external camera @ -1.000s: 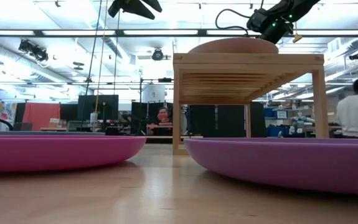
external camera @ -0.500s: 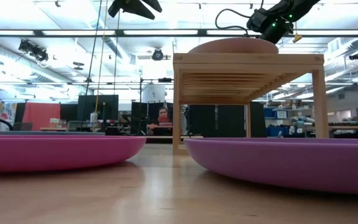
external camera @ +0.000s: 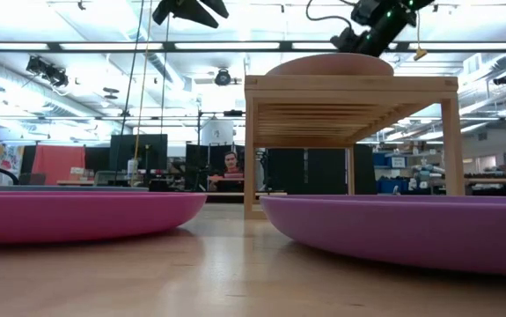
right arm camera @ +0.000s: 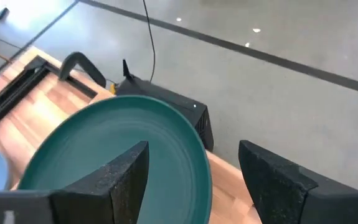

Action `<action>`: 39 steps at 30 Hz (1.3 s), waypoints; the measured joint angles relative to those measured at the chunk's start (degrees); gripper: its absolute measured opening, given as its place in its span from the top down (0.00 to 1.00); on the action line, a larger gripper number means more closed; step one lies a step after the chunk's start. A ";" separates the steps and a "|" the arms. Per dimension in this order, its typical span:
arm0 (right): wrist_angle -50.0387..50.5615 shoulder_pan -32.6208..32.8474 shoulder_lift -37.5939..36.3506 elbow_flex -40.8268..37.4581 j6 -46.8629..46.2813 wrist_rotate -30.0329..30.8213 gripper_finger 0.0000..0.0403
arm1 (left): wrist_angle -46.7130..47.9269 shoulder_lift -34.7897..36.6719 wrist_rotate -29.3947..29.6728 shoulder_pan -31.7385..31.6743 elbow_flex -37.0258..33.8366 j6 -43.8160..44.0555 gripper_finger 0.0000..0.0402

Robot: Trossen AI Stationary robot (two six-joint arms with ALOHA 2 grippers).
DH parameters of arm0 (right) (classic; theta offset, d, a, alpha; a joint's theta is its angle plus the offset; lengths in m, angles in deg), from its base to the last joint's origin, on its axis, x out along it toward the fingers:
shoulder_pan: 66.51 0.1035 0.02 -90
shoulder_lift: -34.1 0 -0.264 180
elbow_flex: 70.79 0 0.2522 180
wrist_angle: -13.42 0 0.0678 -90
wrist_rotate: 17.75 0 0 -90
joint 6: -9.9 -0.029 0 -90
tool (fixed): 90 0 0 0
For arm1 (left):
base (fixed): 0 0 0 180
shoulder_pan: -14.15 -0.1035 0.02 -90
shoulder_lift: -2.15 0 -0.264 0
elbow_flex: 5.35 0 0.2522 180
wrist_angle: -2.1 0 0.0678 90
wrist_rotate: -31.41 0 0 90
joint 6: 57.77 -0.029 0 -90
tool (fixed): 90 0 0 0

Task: Place and stack plates onto a shelf
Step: Stack the light pink plate on top of the light pink plate

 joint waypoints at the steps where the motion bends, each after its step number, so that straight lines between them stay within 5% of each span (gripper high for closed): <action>1: 2.05 0.03 0.00 1.33 0.23 -0.04 0.37 | 0.26 0.00 0.01 0.00 0.00 0.00 0.61; 11: 27.71 5.53 -1.59 11.22 8.41 -4.09 0.38 | 7.74 0.00 -3.98 0.02 0.00 0.02 0.61; 20: 35.62 22.17 -10.42 10.95 3.50 0.32 0.38 | 10.99 0.00 -11.36 0.03 0.00 -0.01 0.61; 31: 34.88 48.84 -22.02 -2.14 -14.23 12.39 0.39 | 11.37 0.02 -11.40 7.10 -5.02 -5.30 0.61; 39: 29.47 65.35 -24.52 -16.74 -24.97 14.08 0.39 | 4.22 0.00 -10.31 15.76 -15.51 -2.23 0.61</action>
